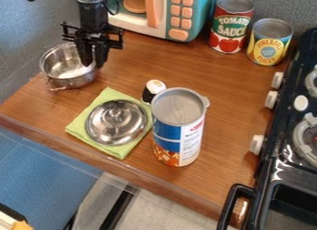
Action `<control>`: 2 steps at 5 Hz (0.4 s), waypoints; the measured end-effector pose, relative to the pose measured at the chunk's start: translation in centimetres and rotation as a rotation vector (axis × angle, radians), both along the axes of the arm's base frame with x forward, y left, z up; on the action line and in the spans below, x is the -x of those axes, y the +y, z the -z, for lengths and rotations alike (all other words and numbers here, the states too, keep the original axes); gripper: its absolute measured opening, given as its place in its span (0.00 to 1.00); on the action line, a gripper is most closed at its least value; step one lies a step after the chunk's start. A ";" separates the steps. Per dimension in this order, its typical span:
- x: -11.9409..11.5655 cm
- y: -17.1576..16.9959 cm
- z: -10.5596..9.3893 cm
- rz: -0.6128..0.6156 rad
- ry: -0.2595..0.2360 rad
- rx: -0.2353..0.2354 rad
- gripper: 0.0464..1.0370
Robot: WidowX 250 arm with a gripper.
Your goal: Move the pot to the left side of the table
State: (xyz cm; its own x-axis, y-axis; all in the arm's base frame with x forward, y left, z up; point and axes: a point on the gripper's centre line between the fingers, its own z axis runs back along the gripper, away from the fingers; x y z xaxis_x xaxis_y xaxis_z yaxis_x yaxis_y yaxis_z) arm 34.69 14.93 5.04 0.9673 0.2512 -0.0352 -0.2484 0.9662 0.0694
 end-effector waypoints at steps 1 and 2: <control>-0.6 -1.4 0.0 0.073 0.002 -0.003 0.76; -1.1 -1.5 -1.2 0.123 -0.031 -0.034 0.97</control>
State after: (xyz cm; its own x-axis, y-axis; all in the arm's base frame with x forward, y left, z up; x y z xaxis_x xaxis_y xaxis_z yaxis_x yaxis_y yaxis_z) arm 35.76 13.40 6.19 0.9914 0.1310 0.0023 -0.1306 0.9867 0.0971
